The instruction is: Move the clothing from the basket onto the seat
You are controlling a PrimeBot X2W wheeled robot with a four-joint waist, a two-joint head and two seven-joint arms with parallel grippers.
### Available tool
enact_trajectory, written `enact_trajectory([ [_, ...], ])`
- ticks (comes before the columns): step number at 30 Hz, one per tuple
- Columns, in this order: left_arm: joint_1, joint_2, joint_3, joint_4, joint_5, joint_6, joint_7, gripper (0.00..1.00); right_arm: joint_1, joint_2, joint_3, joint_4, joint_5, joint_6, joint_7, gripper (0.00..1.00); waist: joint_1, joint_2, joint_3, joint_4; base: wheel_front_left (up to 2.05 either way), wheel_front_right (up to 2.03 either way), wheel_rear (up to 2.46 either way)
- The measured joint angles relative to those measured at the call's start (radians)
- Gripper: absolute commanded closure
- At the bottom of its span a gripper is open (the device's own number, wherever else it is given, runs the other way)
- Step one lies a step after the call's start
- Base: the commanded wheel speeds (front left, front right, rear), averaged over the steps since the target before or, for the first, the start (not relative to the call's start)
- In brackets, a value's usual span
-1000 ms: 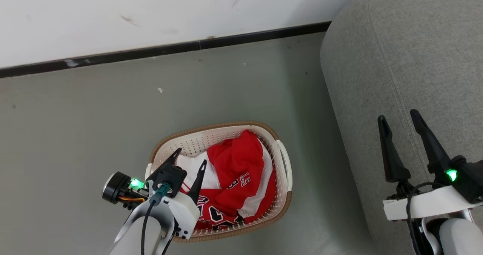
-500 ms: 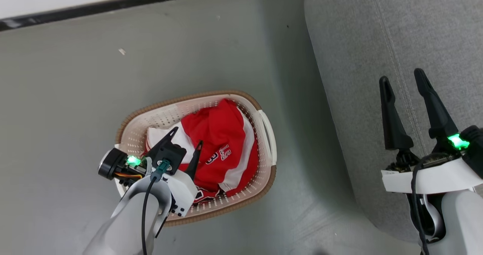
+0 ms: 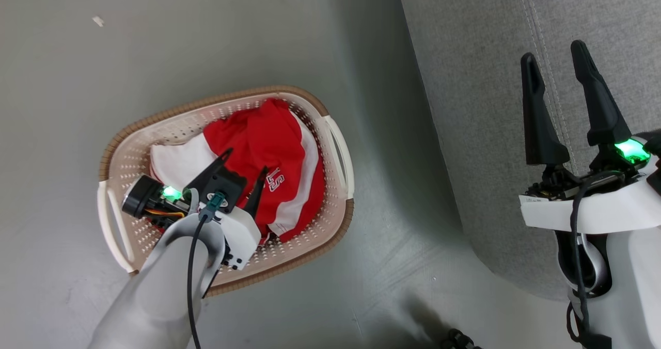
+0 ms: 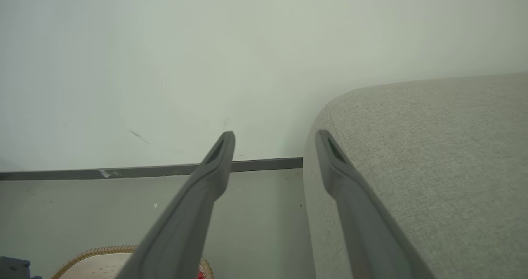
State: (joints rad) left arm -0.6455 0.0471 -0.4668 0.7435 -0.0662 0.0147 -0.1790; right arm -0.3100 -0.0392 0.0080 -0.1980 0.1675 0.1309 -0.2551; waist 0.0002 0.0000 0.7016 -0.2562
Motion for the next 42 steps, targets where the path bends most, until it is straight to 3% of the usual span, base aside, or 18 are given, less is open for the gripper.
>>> enact_trajectory([
  [33, -0.191, 0.091, 0.04, 0.139, 0.022, 0.018, -0.012, 0.0, -0.181, 0.0, 0.048, -0.004, 0.092, 0.0, 0.0, 0.0, 0.0, 0.0, 0.246, -0.142, 0.0, 0.0, 0.0],
  [34, -0.191, 0.09, 0.04, 0.141, 0.022, 0.018, -0.013, 0.13, -0.189, 0.0, 0.048, -0.002, 0.094, 0.0, 0.0, 0.0, 0.0, 0.0, 0.25, -0.144, 0.0, 0.0, 0.0],
  [35, -0.191, 0.089, 0.041, 0.143, 0.021, 0.017, -0.015, 0.58, -0.193, 0.0, 0.048, -0.002, 0.097, 0.0, 0.0, 0.0, -0.0001, 0.0, 0.254, -0.146, 0.0, 0.0, 0.0],
  [36, -0.191, 0.089, 0.041, 0.144, 0.02, 0.016, -0.016, 0.91, -0.193, 0.0, 0.049, -0.001, 0.098, 0.0, 0.0, 0.0, -0.0001, 0.0, 0.257, -0.148, 0.0, 0.0, 0.0],
  [37, -0.192, 0.088, 0.04, 0.145, 0.018, 0.015, -0.016, 1.0, -0.193, 0.0, 0.049, 0.003, 0.098, 0.0, 0.0, 0.0, -0.0001, 0.0, 0.26, -0.15, 0.0, 0.0, 0.0],
  [42, -0.208, 0.086, 0.039, 0.145, 0.016, 0.006, -0.029, 1.0, -0.22, 0.0, 0.044, 0.015, 0.099, 0.0, 0.0, 0.0, 0.0, 0.0, 0.271, -0.158, 0.0, 0.0, 0.0],
])
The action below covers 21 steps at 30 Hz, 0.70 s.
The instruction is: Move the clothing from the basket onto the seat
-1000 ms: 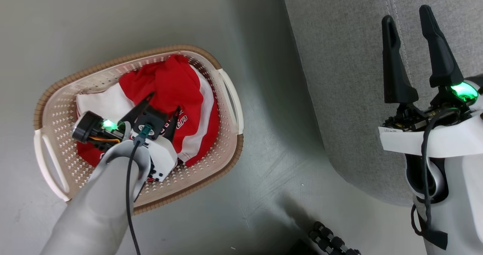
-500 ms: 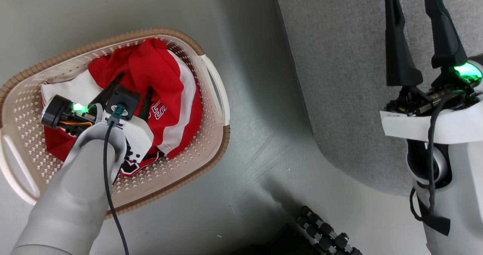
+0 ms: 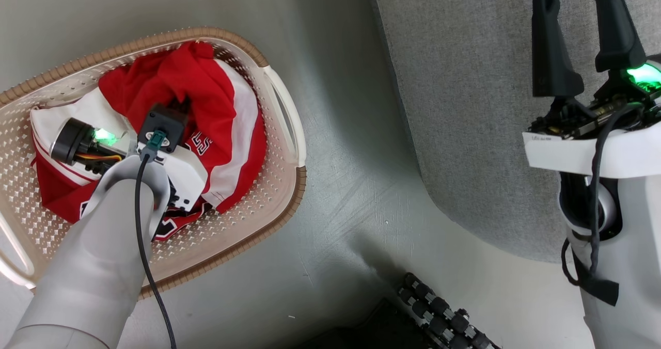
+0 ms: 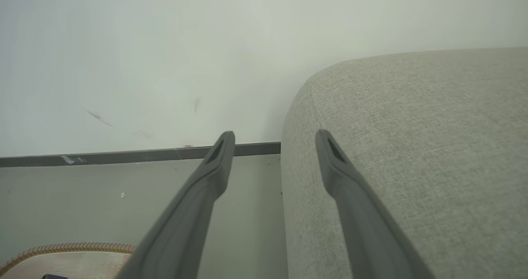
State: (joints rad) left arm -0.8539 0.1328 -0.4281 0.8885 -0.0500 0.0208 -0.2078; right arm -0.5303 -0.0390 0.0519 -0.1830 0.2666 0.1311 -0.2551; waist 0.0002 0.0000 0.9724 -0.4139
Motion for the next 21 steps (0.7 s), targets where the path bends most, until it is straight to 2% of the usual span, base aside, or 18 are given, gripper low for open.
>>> enact_trajectory([
  [14, 0.007, -0.012, 0.001, -0.066, -0.013, -0.006, -0.033, 1.0, -0.01, 0.0, -0.035, 0.031, -0.007, 0.0, 0.0, 0.0, -0.0001, 0.0, -0.025, 0.033, 0.0, 0.0, 0.0],
  [21, 0.063, -0.013, -0.003, -0.132, -0.02, -0.016, -0.041, 1.0, -0.01, 0.0, -0.04, 0.039, -0.036, 0.0, 0.0, 0.0, -0.0001, 0.0, -0.046, 0.062, 0.0, 0.0, 0.0],
])
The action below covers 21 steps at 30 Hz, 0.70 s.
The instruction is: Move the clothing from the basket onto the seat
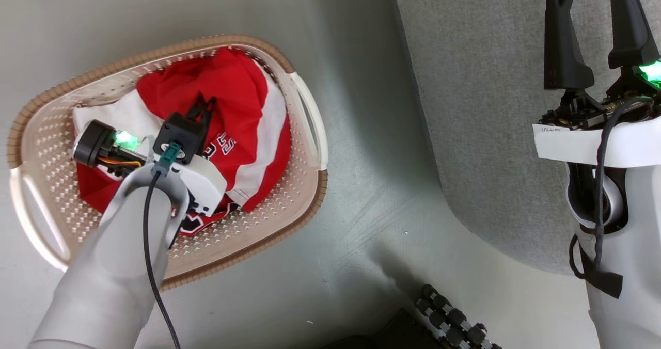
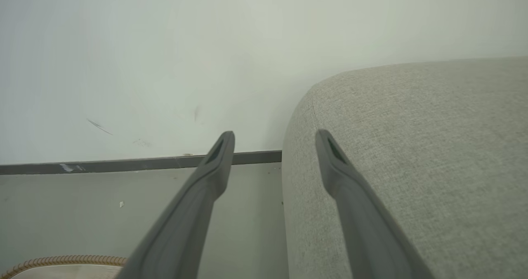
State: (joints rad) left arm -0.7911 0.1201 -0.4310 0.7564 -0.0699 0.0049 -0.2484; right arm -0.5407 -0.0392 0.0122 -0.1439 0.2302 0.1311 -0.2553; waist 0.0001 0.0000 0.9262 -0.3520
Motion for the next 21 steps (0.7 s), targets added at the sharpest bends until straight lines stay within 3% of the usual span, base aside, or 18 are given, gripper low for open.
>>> enact_trajectory([
  [21, 0.17, 0.014, 0.035, -0.39, -0.009, 0.038, -0.004, 1.0, 0.0, -0.002, -0.038, 0.029, -0.119, 0.0, 0.0, 0.0, 0.0, 0.0, -0.099, 0.109, 0.0, 0.0, 0.0],
])
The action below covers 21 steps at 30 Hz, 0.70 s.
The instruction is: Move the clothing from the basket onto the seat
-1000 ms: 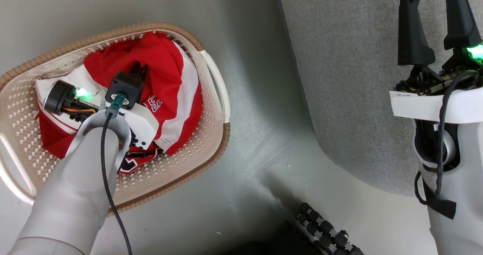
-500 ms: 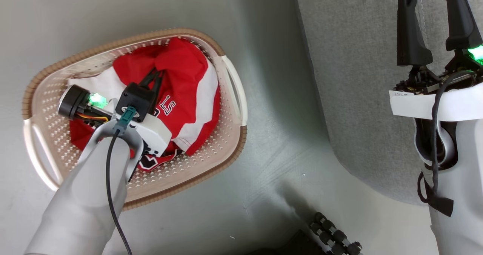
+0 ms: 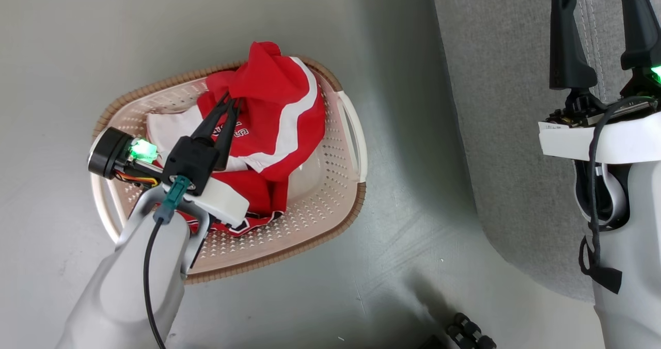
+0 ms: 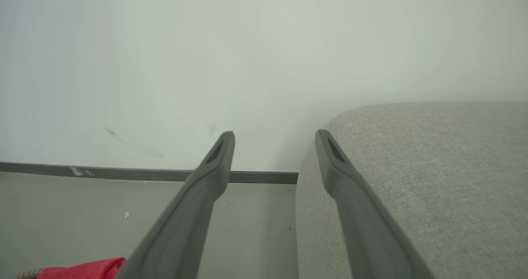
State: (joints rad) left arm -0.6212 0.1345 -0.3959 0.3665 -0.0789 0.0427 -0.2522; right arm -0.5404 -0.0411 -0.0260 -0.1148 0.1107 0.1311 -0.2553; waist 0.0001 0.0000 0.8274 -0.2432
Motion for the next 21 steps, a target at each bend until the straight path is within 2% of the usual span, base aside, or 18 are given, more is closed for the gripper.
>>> enact_trajectory([
  [11, 0.079, 0.006, 0.032, -0.205, -0.009, 0.026, 0.0, 1.0, 0.03, -0.001, -0.025, 0.033, -0.054, 0.0, 0.0, 0.0, 0.0, 0.0, -0.086, 0.056, 0.0, 0.0, 0.0],
  [21, 0.103, 0.028, 0.064, -0.335, -0.009, 0.043, -0.001, 1.0, 0.084, -0.002, -0.021, 0.063, -0.082, 0.0, 0.0, 0.0, 0.0, 0.0, -0.17, 0.087, 0.0, 0.0, 0.0],
])
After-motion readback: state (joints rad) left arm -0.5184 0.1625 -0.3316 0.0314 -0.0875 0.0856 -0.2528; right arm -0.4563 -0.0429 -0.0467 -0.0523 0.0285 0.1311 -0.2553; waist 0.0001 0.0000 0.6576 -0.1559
